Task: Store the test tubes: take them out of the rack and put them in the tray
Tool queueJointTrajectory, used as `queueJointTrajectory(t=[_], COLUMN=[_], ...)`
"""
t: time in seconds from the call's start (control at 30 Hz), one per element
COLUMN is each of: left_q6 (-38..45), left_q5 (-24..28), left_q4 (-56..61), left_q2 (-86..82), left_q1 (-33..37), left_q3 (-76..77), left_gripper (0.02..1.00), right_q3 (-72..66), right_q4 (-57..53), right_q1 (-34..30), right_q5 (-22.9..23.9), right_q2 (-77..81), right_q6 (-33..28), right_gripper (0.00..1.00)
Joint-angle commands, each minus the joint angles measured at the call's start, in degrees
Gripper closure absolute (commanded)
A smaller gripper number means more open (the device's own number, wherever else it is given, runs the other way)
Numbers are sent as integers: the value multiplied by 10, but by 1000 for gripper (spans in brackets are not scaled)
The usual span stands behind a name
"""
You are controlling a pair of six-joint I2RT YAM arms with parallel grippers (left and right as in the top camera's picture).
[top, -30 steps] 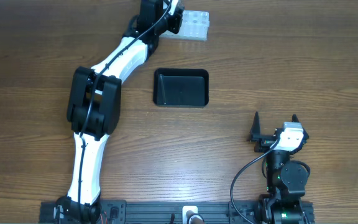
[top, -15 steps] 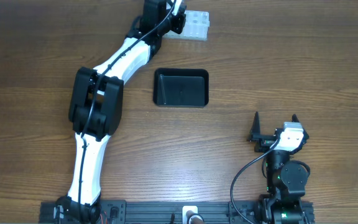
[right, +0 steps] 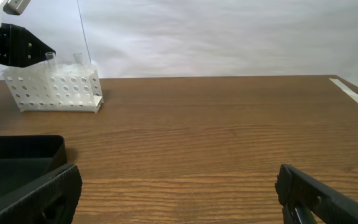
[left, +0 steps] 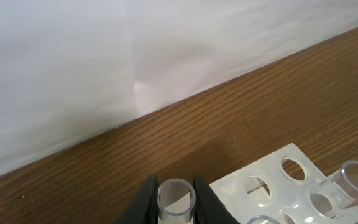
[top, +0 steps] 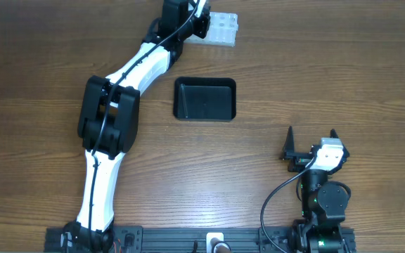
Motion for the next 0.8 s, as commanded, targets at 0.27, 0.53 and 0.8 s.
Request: queueJointTrajectory(t=[0.27,0.53,0.8], left_q6=[6,6,9], left_q5=[3,1,-14], left_q4=[2,2,-10], left_q2=[10,4,-59], left_q1=[0,0,0], left_q3=[15,15,15], left_gripper=[945,943,947], right_q3=[-5,-5,-5], right_q4=[0,0,0], right_q1=[-5,-5,-5], right_q5=[-4,-4,-4], right_q2=[-4,-4,-4], right_q6=[2,2,2], right_gripper=[7,9,7])
